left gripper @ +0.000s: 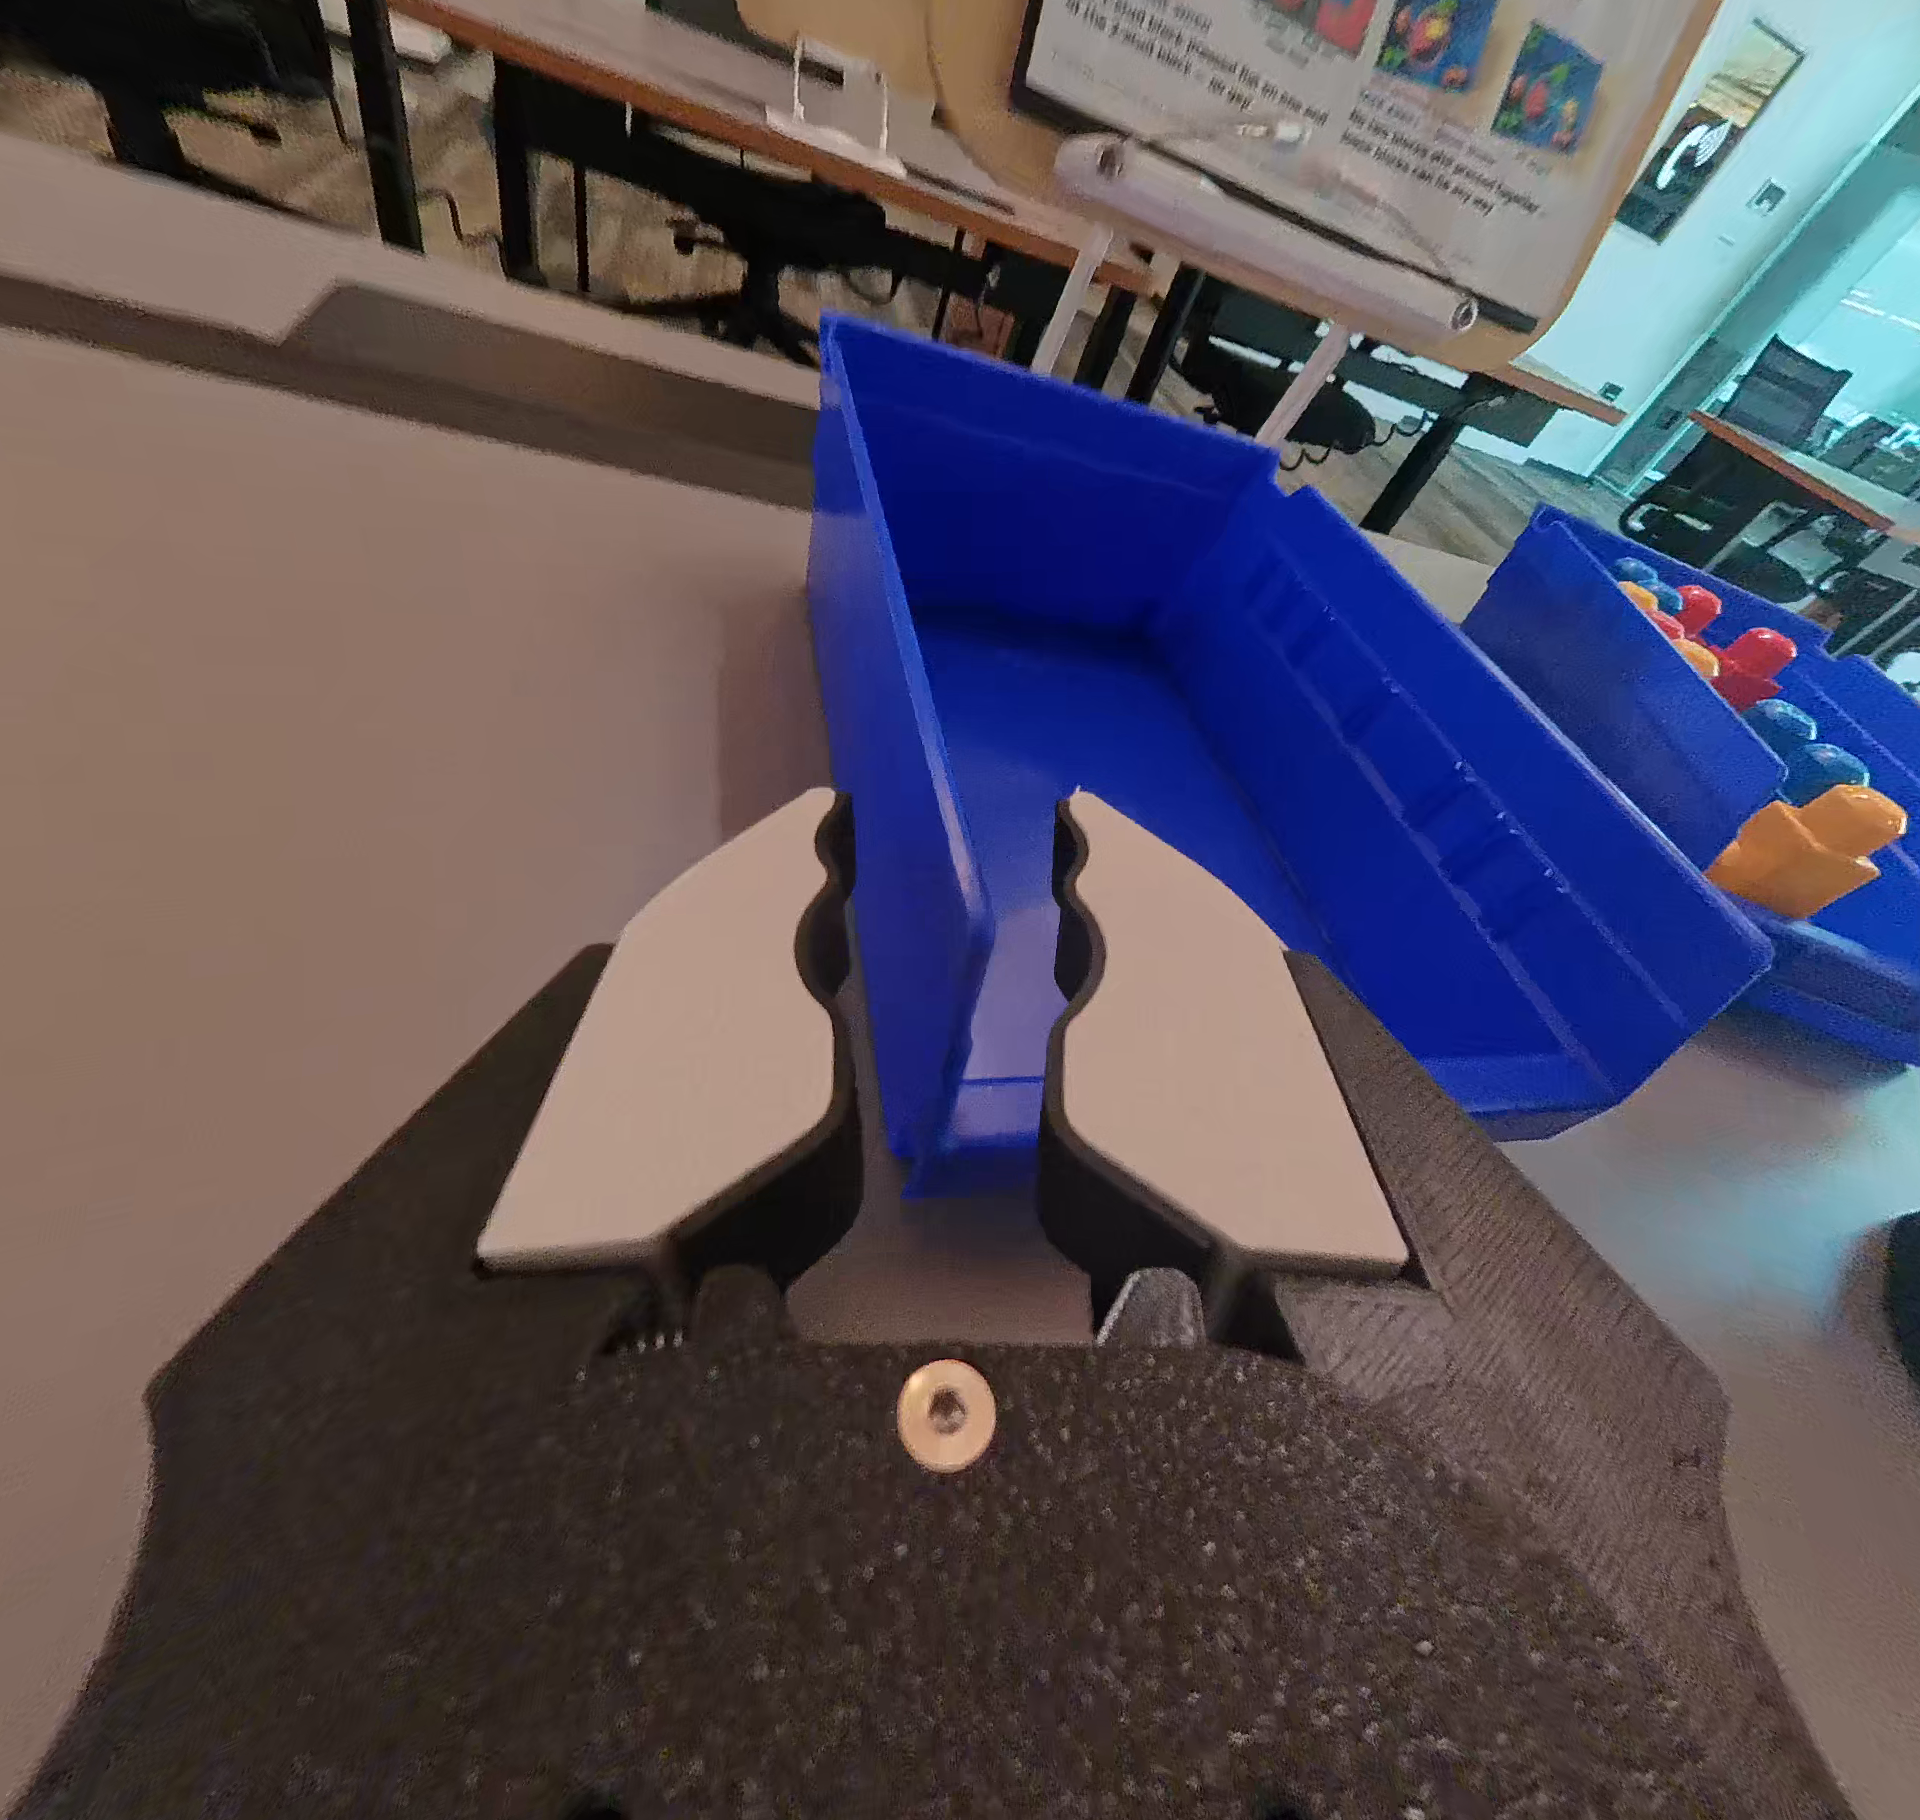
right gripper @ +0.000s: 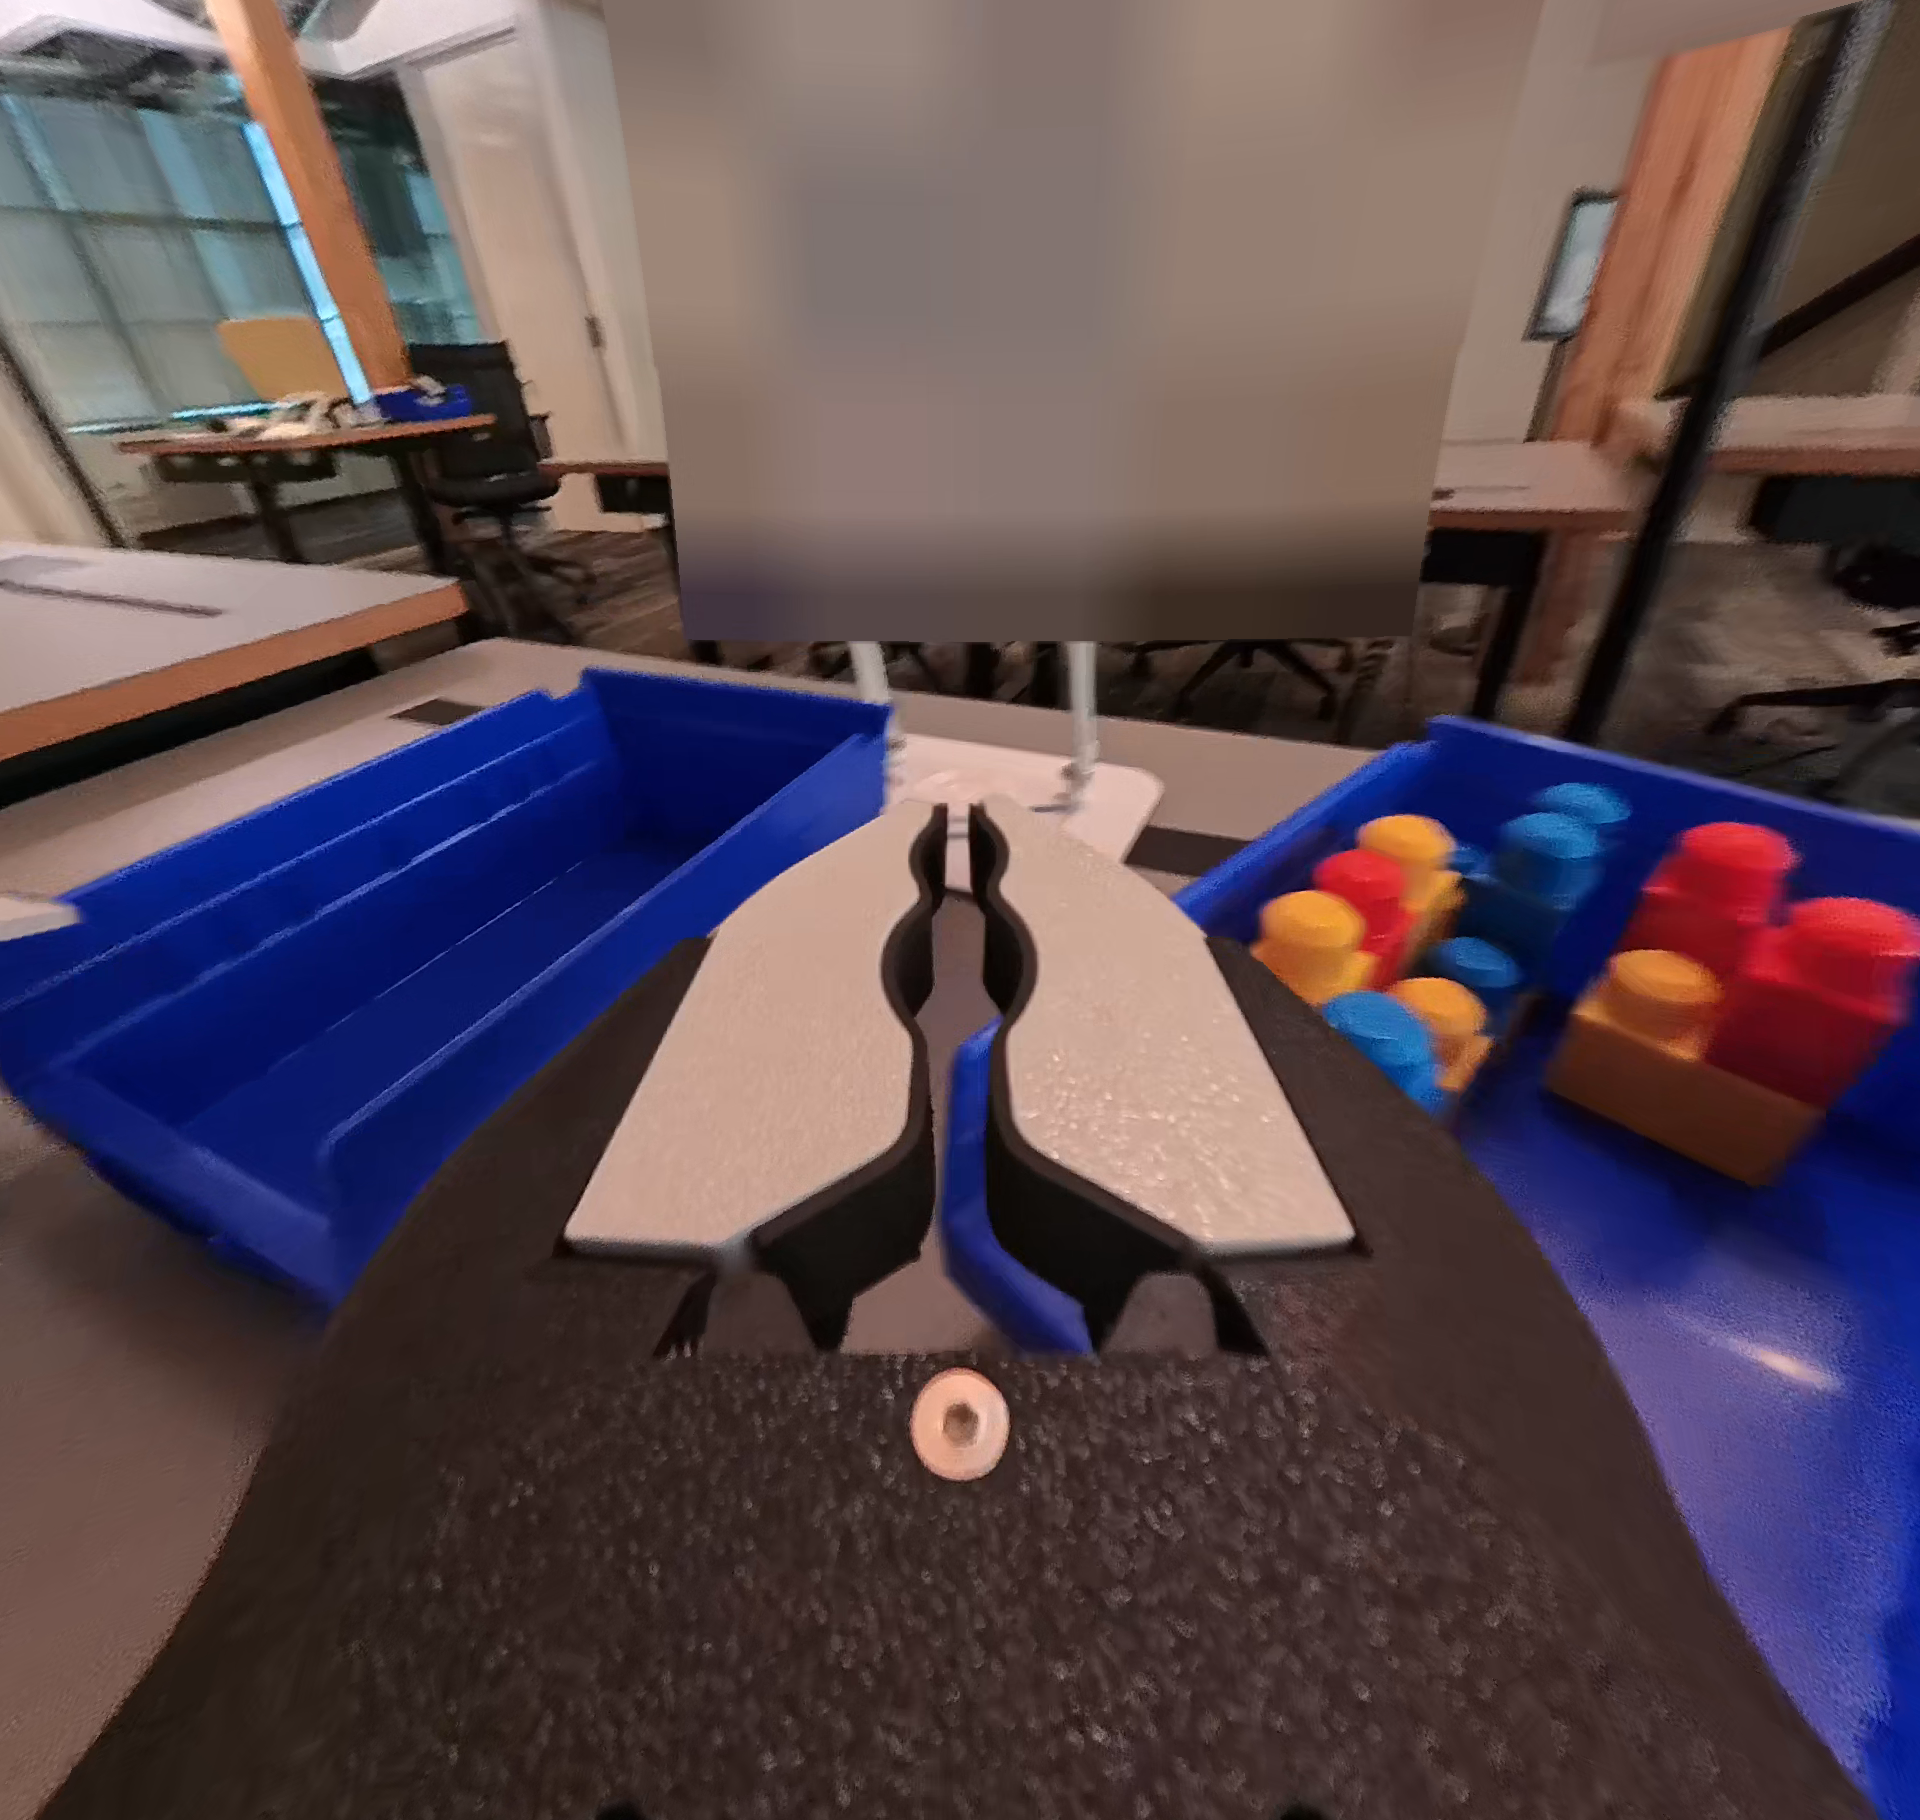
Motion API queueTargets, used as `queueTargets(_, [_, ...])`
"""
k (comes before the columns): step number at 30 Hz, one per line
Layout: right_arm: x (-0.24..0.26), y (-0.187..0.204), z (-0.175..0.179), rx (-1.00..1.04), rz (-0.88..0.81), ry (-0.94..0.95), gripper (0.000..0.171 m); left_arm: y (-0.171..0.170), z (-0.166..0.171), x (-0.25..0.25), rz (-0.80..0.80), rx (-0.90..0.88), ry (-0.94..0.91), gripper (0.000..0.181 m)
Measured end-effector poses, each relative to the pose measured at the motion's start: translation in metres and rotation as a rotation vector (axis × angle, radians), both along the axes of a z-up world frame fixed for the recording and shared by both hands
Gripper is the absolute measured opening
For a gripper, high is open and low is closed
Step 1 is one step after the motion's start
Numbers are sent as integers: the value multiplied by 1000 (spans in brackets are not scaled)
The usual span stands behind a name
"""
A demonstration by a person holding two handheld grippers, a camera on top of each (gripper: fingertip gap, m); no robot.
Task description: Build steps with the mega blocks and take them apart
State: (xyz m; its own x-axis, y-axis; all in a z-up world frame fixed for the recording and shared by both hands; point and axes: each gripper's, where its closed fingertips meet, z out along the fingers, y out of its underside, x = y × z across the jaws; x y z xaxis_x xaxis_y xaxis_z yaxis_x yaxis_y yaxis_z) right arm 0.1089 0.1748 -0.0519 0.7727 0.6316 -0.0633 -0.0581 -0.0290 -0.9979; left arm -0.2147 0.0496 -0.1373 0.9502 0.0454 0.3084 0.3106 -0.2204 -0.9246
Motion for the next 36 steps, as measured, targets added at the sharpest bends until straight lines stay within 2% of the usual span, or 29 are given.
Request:
queueTargets(3, [55, 3, 17, 30, -153, 4, 18, -7, 15, -9, 2, 43, 77, 38])
queueTargets(6, [117, 1, 13, 30, -354, -62, 36, -12, 22, -16, -2, 61, 139, 37])
queueTargets(8, [146, -2, -8, -31, -445, -132, 51, -15, 24, -17, -16, 64, 152, 37])
queueTargets(11, [162, -1, -50, -177, -478, -168, 71, -17, 29, -15, -50, 88, 131, 35])
queueTargets(14, [172, 14, -92, -311, -533, -227, 81, -18, 33, -10, -90, 99, 103, 36])
queueTargets(17, [176, 31, -121, -420, -530, -235, 77, -21, 39, -7, -109, 125, 115, 35])
queueTargets(21, [175, 42, -124, -489, -484, -212, 47, -23, 41, -8, -119, 146, 117, 35])
queueTargets(22, [182, 44, -124, -497, -495, -225, 32, -23, 41, -6, -128, 149, 107, 35])
queueTargets(23, [189, 46, -124, -487, -508, -242, 8, -23, 41, -5, -136, 154, 102, 35])
queueTargets(29, [192, 39, -124, -476, -478, -301, 4, -25, 40, 5, -171, 156, 136, 34])
queueTargets(32, [186, 20, -124, -480, -455, -303, 4, -26, 41, 16, -209, 154, 179, 29])
queueTargets(36, [168, -12, -124, -483, -419, -311, 4, -28, 40, 51, -342, 148, 229, 20])
